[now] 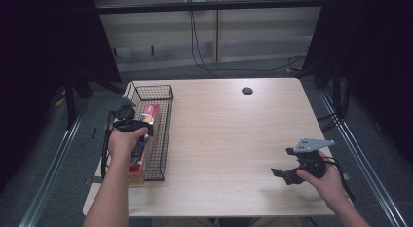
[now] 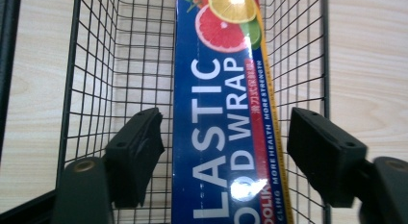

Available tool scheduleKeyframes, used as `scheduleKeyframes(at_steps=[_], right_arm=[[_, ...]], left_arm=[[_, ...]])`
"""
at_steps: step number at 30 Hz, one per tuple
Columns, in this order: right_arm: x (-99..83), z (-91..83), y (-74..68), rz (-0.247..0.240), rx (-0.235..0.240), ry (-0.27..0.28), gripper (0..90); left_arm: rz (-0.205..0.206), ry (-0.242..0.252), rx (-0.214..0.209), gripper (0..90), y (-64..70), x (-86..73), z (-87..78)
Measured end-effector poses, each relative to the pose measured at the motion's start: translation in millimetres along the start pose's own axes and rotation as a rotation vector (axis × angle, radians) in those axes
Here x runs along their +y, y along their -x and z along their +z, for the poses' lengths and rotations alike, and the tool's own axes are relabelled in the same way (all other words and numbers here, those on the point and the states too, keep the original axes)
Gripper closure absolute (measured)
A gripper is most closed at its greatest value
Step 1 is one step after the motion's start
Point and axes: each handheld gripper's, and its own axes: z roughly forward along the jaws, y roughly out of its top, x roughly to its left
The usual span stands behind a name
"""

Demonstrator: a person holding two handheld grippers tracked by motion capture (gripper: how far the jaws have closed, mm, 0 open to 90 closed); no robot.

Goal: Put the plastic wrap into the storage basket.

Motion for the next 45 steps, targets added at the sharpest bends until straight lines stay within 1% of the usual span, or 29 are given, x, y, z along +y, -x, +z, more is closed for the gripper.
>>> scheduleKeyframes(at_steps=[2, 3, 4, 7, 11, 12, 13, 16, 18, 20, 21, 22, 23, 25, 28, 32, 34, 37, 39, 42, 45], right_arm=[[0.2, 0.5, 0.0, 0.001, 0.0, 0.002, 4.0], [0.2, 0.6, -0.1, 0.002, -0.002, -0.001, 4.0], [0.1, 1.1, -0.1, 0.001, 0.001, 0.0, 4.0], [-0.2, 1.5, -0.1, -0.005, 0.004, -0.003, 4.0], [-0.2, 0.7, -0.3, -0.003, 0.001, -0.002, 4.0], [-0.3, 0.5, -0.4, -0.001, -0.001, -0.002, 4.0], [-0.3, 0.5, -0.5, 0.0, 0.002, 0.0, 4.0], [-0.6, 0.4, -1.3, 0.001, 0.0, -0.001, 4.0], [-0.7, 0.2, -1.4, -0.001, -0.004, -0.002, 4.0], [-0.7, -0.1, -1.5, 0.0, -0.004, -0.001, 4.0], [-0.7, -0.3, -1.5, -0.002, -0.003, -0.001, 4.0], [-0.8, -0.4, -1.6, -0.002, -0.003, -0.002, 4.0], [-1.0, -0.4, -1.8, -0.002, -0.003, -0.003, 4.0], [-1.2, -0.3, -1.8, -0.005, -0.001, -0.005, 4.0], [-1.5, -0.1, -2.6, -0.005, 0.001, -0.004, 4.0], [-1.9, -1.4, -3.0, -0.004, -0.003, -0.002, 4.0], [-2.6, -1.9, -2.7, -0.002, 0.0, 0.0, 4.0], [-4.0, -2.8, -2.4, -0.003, -0.007, -0.004, 4.0], [-5.0, -3.2, -2.6, 0.0, -0.002, -0.004, 4.1], [-5.9, -4.2, -3.3, -0.004, -0.003, -0.007, 4.1], [-6.2, -5.5, -3.3, -0.002, -0.006, -0.005, 4.1]], left_arm=[[-0.006, 0.008, -0.011, 26.5, -0.3, 0.8, -3.3], [-0.021, 0.011, -0.017, 26.1, 0.3, 1.0, -4.5], [-0.01, 0.015, -0.016, 25.8, -0.6, 1.5, -5.7], [-0.022, 0.016, -0.035, 25.0, 0.0, 1.4, -7.8], [-0.014, 0.022, -0.05, 23.3, 1.7, 1.7, -9.9], [0.002, 0.013, -0.06, 22.6, 1.5, 2.0, -11.1], [-0.012, 0.026, -0.061, 21.8, 3.4, 2.0, -10.9], [0.004, 0.026, -0.06, 19.3, 6.0, 2.0, -12.7], [-0.005, 0.03, -0.064, 18.6, 6.5, 1.8, -14.2], [-0.001, 0.035, -0.066, 18.3, 5.5, 1.9, -16.6], [-0.012, 0.037, -0.076, 18.4, 5.2, 2.1, -18.4], [-0.015, 0.041, -0.074, 18.4, 5.2, 2.5, -20.1], [-0.006, 0.041, -0.073, 18.4, 5.0, 3.0, -22.3], [-0.016, 0.047, -0.072, 18.3, 5.3, 4.4, -25.4], [-0.009, 0.051, -0.073, 17.7, 6.3, 7.4, -31.0], [-0.008, 0.069, -0.081, 17.3, 11.9, 9.9, -35.8], [0.008, 0.064, -0.084, 16.9, 15.5, 10.7, -37.2], [0.017, 0.064, -0.095, 16.3, 21.1, 11.3, -38.6], [0.016, 0.07, -0.104, 15.9, 25.6, 11.3, -38.6], [0.04, 0.068, -0.117, 15.5, 32.5, 11.0, -39.2], [0.054, 0.071, -0.134, 14.4, 41.4, 11.7, -39.3]])
